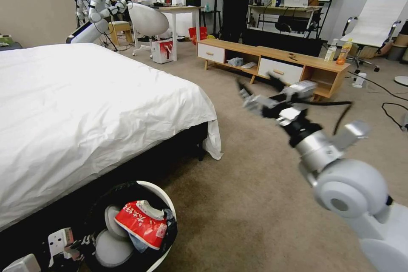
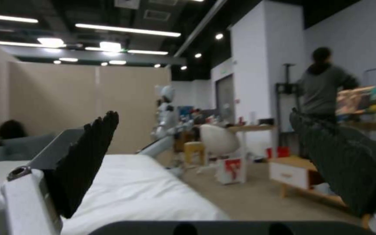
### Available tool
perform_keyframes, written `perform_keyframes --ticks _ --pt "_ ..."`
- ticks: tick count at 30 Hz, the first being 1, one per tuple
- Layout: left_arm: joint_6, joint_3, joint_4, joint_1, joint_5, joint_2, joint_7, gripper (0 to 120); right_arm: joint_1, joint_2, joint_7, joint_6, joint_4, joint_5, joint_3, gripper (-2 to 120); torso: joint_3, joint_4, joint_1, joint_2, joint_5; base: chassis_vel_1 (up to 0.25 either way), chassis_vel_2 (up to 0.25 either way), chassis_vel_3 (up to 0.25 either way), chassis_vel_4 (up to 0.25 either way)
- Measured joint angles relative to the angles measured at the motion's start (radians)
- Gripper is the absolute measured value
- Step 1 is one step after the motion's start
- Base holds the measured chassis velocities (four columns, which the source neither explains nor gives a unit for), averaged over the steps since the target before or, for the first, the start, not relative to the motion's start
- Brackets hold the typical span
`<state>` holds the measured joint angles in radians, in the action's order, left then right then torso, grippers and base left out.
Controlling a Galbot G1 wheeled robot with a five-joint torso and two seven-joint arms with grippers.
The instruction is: Pick up the trash bin and place the garbage on the floor into it.
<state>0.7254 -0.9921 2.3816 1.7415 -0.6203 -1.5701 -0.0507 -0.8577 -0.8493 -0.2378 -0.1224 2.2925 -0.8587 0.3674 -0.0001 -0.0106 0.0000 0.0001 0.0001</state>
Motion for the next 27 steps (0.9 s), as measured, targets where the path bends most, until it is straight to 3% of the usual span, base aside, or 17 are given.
perform_keyframes --ticks 4,7,10,13,14,17,20,27 --pt "0.000 0.000 0.014 0.003 0.000 -0.003 0.001 1 -0.069 -0.009 -0.003 0.014 0.021 0.074 0.068 100 0.000 -0.0004 0.000 0.000 0.0001 0.000 0.000 0.000 0.000" --pt "0.002 0.016 0.021 0.002 0.003 -0.002 0.001 1 -0.214 -0.016 -0.013 0.024 0.073 0.179 0.178 100 0.000 -0.0003 0.000 0.000 -0.0002 0.000 0.000 0.000 0.000" --pt "0.002 0.023 0.021 0.002 0.005 0.000 0.001 1 -0.266 -0.021 -0.017 0.025 0.089 0.208 0.210 100 0.000 -0.0005 0.000 0.000 -0.0001 0.000 0.000 0.000 0.000" --pt "0.002 0.046 0.022 0.005 0.018 0.007 0.007 1 -0.435 -0.045 -0.017 0.044 0.135 0.301 0.290 100 0.000 -0.0006 0.000 0.000 0.0000 0.000 0.000 0.000 0.000" --pt "0.002 0.046 0.022 0.005 0.018 0.007 0.007 1 -0.435 -0.045 -0.017 0.044 0.135 0.301 0.290 100 0.000 -0.0006 0.000 0.000 0.0000 0.000 0.000 0.000 0.000" --pt "0.002 0.072 0.022 0.008 0.027 0.014 0.010 1 -0.577 -0.081 -0.012 0.072 0.175 0.383 0.349 100 0.000 -0.0005 0.000 0.000 -0.0002 0.000 0.000 0.000 0.000" --pt "0.001 0.079 0.023 0.009 0.031 0.016 0.012 1 -0.615 -0.100 -0.009 0.088 0.182 0.415 0.364 100 0.000 -0.0003 0.000 0.000 -0.0002 0.000 0.000 0.000 0.000" --pt "-0.001 0.113 0.025 0.003 0.039 0.023 0.017 1 -0.747 -0.242 -0.009 0.153 0.193 0.613 0.392 100 0.000 -0.0002 0.000 0.000 -0.0003 0.000 0.000 0.000 0.000"
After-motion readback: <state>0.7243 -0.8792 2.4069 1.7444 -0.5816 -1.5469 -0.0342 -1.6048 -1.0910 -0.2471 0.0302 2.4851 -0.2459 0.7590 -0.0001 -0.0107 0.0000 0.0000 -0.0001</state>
